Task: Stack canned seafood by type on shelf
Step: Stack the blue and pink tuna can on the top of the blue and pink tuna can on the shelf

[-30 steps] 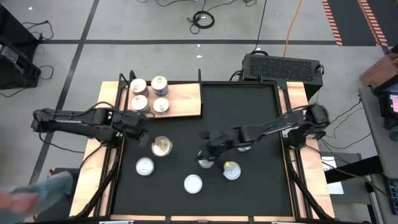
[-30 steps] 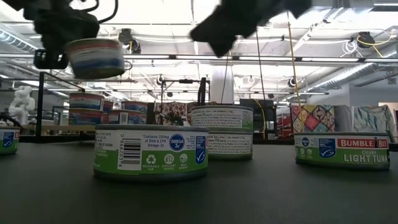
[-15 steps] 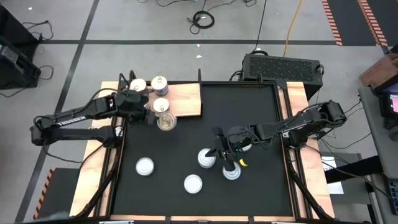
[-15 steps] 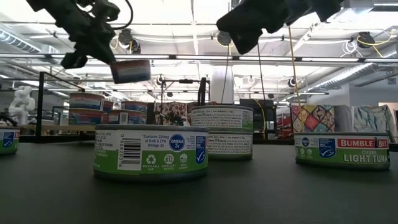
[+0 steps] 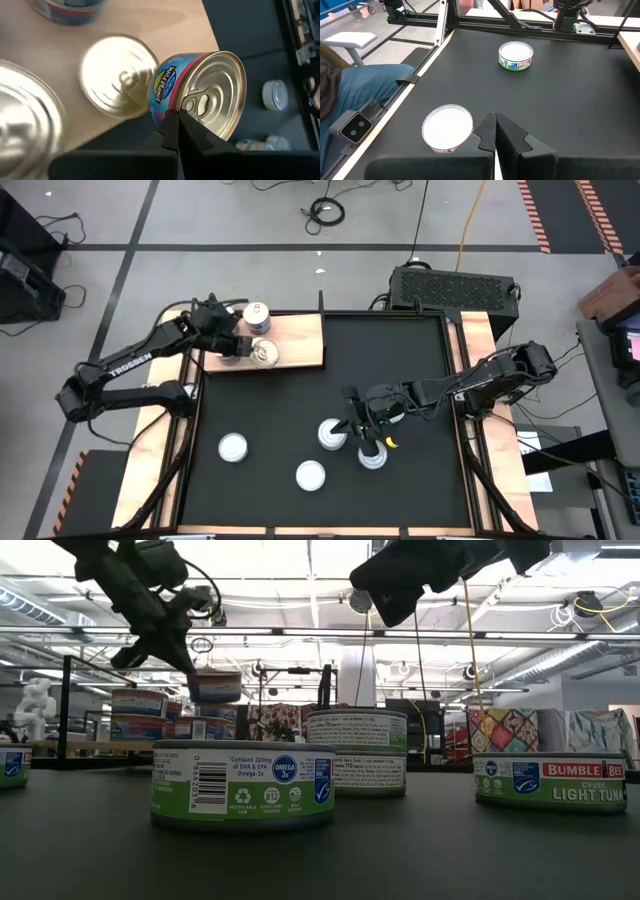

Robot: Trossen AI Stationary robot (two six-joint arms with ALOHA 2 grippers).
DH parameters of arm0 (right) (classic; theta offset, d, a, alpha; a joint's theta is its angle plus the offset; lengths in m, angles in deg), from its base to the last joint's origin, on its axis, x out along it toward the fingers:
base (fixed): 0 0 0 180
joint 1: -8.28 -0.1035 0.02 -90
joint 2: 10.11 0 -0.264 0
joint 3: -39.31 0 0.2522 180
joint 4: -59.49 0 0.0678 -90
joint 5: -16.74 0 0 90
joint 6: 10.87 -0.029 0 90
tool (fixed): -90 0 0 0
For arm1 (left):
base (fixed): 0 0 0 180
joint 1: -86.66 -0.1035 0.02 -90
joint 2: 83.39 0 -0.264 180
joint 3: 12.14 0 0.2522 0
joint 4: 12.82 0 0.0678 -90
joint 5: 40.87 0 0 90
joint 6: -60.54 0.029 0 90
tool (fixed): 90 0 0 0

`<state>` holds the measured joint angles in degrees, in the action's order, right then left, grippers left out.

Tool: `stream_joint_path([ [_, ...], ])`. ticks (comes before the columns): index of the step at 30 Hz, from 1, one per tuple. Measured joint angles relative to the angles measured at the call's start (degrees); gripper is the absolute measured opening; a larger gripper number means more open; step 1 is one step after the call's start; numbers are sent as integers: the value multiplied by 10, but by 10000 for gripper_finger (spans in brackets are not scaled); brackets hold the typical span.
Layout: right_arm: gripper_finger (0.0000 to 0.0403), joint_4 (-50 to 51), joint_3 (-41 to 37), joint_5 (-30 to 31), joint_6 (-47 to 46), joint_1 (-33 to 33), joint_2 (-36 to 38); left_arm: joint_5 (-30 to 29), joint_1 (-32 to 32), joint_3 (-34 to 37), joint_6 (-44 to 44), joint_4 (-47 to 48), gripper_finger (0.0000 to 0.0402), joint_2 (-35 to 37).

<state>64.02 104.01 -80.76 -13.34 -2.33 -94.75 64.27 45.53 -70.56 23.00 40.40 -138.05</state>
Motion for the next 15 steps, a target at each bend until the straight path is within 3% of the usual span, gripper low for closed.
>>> stream_joint_path([
  [8, 0, 3, 0, 0, 1, 0, 0, 12, -72, 0, 39, 2, 0, -3],
  [15, 0, 3, 0, 0, 1, 0, 0, 23, -99, 0, 61, 7, 0, -12],
])
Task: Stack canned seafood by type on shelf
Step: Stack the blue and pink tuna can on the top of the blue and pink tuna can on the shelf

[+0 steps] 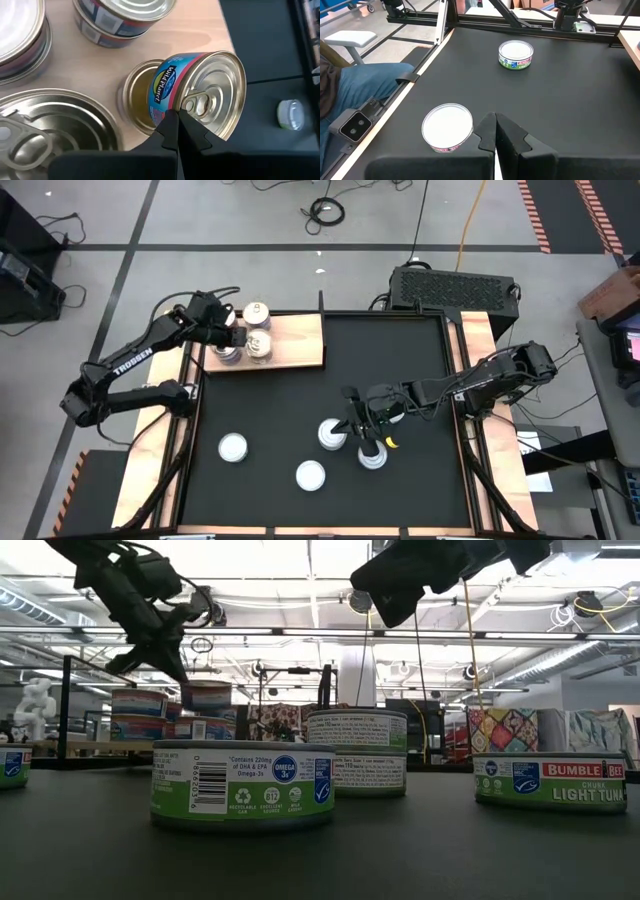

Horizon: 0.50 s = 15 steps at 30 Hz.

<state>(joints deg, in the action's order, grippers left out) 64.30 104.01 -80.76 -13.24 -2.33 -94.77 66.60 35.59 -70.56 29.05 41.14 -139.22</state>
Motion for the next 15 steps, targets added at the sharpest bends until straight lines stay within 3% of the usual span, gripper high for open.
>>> stream_joint_path([
  [15, 0, 1, 0, 0, 1, 0, -1, -11, -11, 0, 25, 6, 0, -41],
])
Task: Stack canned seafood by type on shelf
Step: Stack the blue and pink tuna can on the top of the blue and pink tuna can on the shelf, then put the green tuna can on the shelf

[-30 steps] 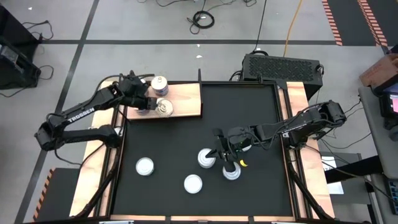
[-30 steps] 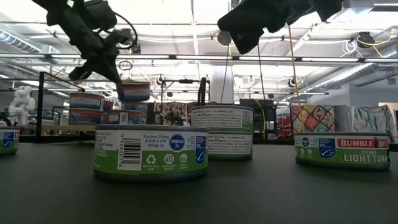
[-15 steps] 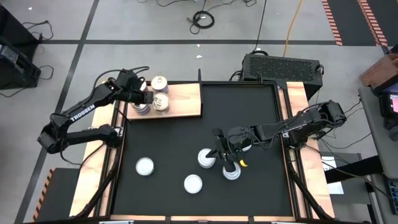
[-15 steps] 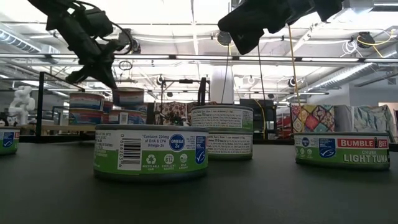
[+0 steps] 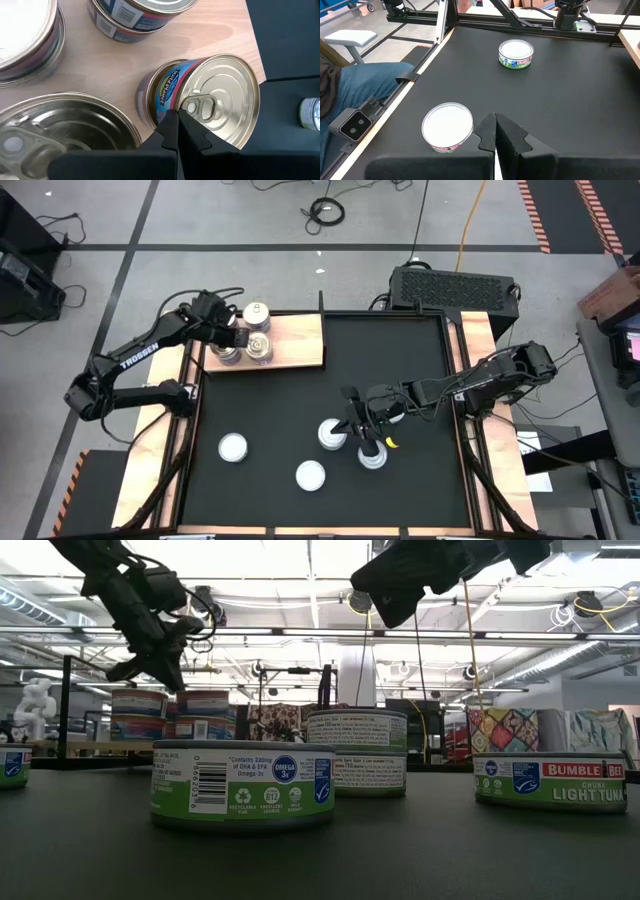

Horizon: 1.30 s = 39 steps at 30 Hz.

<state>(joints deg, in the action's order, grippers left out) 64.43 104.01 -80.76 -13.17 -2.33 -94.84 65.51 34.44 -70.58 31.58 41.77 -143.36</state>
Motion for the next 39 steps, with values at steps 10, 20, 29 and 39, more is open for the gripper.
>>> stream_joint_path([
  [10, 0, 0, 0, 0, 1, 0, 0, -2, -3, 0, 14, 3, 24, 0],
  [20, 0, 1, 0, 0, 1, 0, 0, -6, -3, 0, 25, -5, 69, 0],
  [29, 0, 1, 0, 0, 1, 0, 0, 11, -3, -69, 25, -9, 98, 0],
  [39, 0, 17, 0, 0, 1, 0, 0, 14, 18, -130, 28, -15, 98, 0],
])
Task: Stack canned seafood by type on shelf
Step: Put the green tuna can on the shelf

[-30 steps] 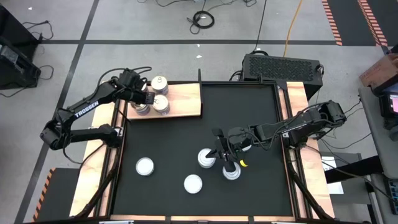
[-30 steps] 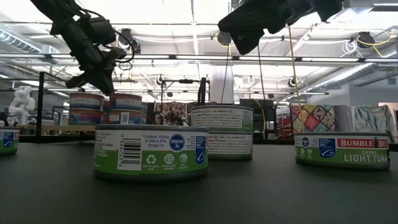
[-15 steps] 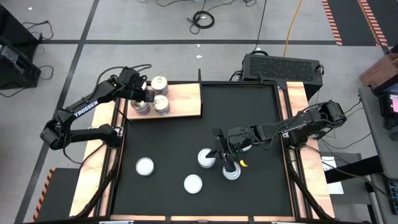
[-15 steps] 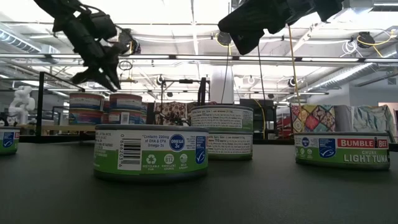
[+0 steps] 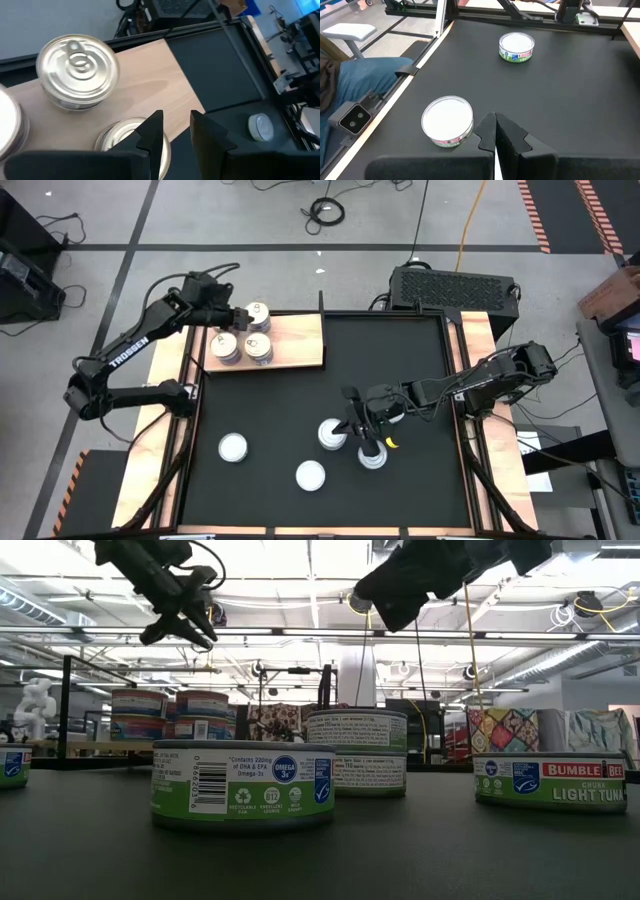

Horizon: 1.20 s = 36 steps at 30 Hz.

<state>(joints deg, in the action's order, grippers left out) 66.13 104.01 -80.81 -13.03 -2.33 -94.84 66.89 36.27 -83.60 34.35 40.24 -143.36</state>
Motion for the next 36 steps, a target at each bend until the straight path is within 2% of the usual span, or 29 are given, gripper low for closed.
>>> stream_joint_path([
  [11, 0, 8, 0, 0, 0, 0, 0, -7, 32, 0, 19, -18, 98, 0],
  [16, 0, -2, 0, 0, 0, 1, 0, -6, 72, 0, 43, -10, 98, 0],
  [20, 0, -3, 0, 0, 0, 1, 0, -12, 130, 0, 60, 15, 98, 0],
  [30, 0, -4, 0, 0, 3, 1, 0, -105, 312, 0, 54, 27, 98, 0],
  [33, 0, -4, 0, 0, -1, 1, 0, -145, 373, 0, 27, 39, 98, 0],
  [36, 0, -4, 0, 0, -2, 0, 0, -156, 435, 0, -1, 40, 98, 0],
])
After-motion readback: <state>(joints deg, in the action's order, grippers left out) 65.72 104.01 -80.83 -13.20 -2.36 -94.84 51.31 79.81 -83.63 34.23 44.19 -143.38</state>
